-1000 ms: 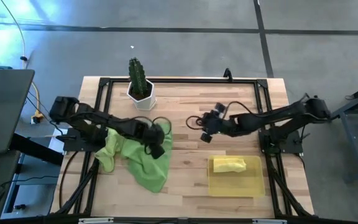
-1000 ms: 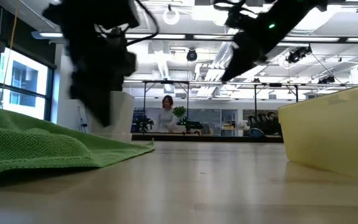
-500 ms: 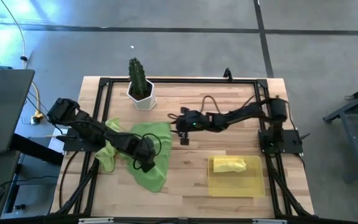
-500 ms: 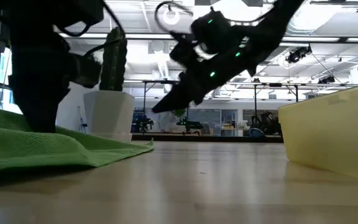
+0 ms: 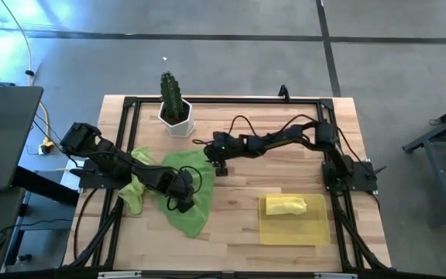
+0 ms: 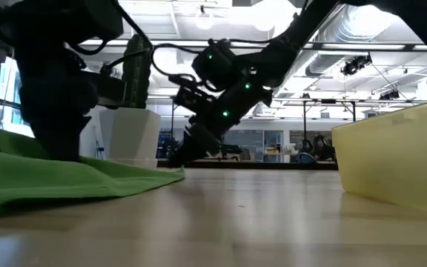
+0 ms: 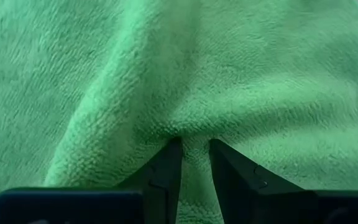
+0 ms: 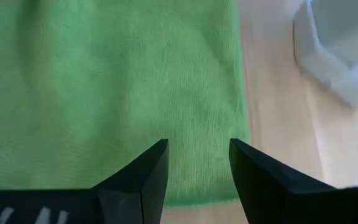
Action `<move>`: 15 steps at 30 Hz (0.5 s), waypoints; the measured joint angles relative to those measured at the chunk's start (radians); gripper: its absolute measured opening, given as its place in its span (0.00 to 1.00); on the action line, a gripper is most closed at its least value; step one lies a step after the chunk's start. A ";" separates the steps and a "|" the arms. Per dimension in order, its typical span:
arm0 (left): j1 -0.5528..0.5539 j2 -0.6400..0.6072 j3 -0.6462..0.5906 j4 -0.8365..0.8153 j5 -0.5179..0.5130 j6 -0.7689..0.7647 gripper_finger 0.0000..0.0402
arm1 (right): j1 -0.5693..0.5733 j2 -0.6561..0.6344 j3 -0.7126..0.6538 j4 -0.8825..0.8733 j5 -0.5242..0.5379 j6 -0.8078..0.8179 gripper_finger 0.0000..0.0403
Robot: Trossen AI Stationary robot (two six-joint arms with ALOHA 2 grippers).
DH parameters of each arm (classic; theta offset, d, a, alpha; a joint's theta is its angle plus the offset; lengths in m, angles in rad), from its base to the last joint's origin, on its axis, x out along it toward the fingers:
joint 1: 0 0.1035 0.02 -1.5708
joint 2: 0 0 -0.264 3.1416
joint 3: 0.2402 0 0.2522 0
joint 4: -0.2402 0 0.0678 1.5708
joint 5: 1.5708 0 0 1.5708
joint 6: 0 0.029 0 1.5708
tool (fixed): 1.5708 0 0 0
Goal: Roll microfiber towels into tight, uniform cylinder then place into a basket
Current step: Fold the green towel
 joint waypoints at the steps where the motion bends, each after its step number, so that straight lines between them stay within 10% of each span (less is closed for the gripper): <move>1: 0.001 0.001 0.000 0.022 -0.018 0.017 0.19 | -0.006 0.000 0.000 -0.008 0.000 0.000 0.40; 15: 0.096 0.036 -0.003 0.387 -0.049 0.317 0.19 | -0.092 -0.039 0.000 -0.384 0.005 0.003 0.40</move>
